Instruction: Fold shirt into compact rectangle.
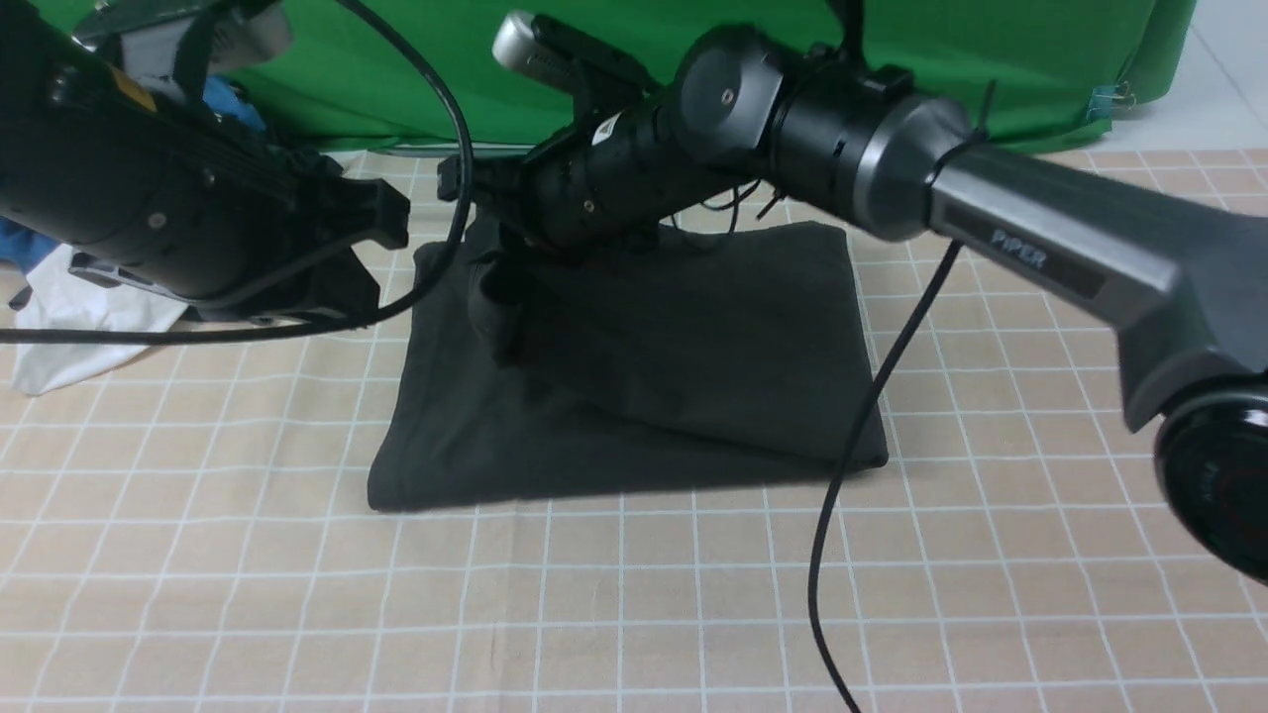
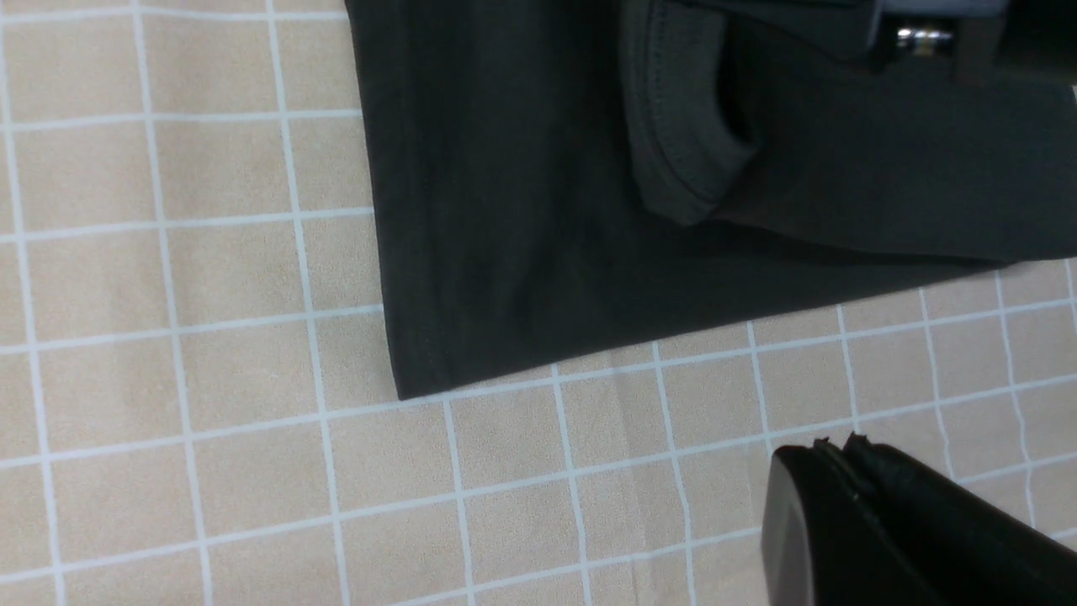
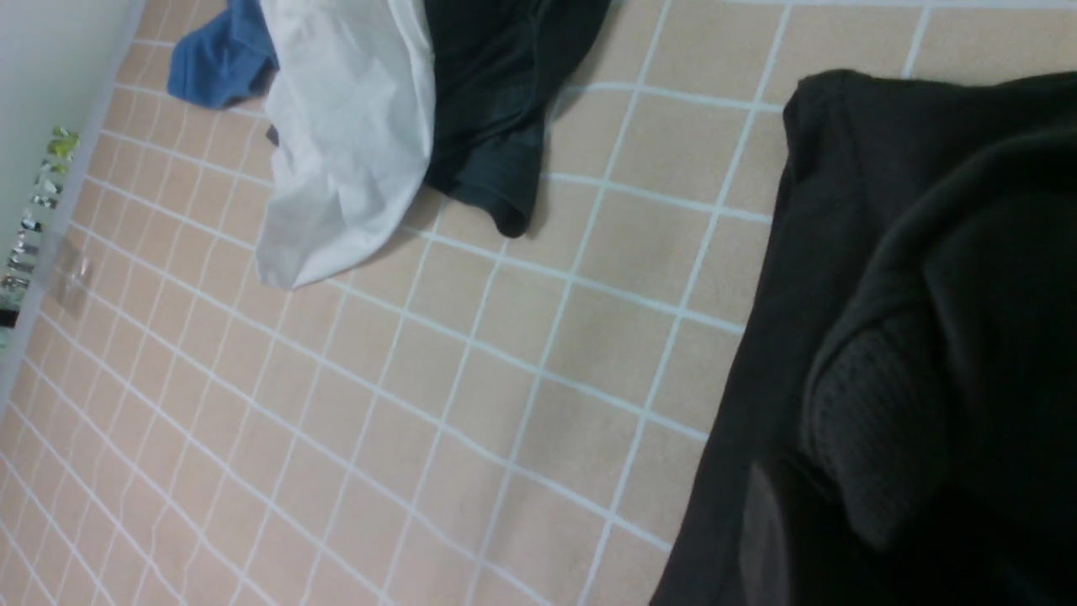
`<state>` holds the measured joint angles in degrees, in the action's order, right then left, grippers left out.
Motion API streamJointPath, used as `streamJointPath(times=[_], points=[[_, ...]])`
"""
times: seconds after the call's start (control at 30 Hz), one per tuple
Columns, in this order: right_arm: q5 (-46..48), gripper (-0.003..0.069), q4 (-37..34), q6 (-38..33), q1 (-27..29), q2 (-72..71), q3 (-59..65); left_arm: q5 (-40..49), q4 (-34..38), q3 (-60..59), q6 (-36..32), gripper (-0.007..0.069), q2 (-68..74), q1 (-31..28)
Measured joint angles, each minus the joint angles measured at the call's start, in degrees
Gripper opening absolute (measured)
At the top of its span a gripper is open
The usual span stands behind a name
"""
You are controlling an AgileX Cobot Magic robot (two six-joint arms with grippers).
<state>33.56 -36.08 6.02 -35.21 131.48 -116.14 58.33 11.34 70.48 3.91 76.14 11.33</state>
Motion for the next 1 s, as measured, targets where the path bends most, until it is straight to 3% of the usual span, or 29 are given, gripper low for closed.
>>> streamJointPath(times=[0.17,0.33,0.4,0.47,0.63,0.73,0.87,1.0], points=[[-1.7,0.0136,-1.2,0.0,-0.6,1.9,0.0,0.2,0.0,0.0,0.0,0.0013,0.0,0.0],[-2.0,0.0274,-1.4,-0.1,-1.5,2.9,0.0,0.2,0.0,0.0,0.0,0.0013,0.0,0.0],[-1.5,0.0399,-1.6,-1.4,-1.6,2.8,-0.3,0.3,0.0,0.0,0.0,0.0013,0.0,0.0],[1.1,0.0448,-1.6,-4.5,-1.1,2.6,-1.4,0.3,0.0,0.0,0.0,0.0013,0.0,0.0],[12.3,0.0475,-1.4,-10.4,3.7,0.0,-6.5,0.2,-0.8,0.0,0.9,0.0013,0.0,0.0],[18.6,0.0440,-0.3,-13.4,7.1,-2.1,-9.3,-0.3,-0.9,0.0,1.5,0.0013,0.0,0.0],[30.7,0.0146,7.2,-15.2,14.5,-6.8,-14.3,-4.3,0.5,0.0,3.3,0.0013,0.6,0.0],[34.9,0.0041,12.5,-15.3,19.3,-10.3,-13.3,-6.0,3.9,0.7,4.2,0.0013,4.1,0.0]])
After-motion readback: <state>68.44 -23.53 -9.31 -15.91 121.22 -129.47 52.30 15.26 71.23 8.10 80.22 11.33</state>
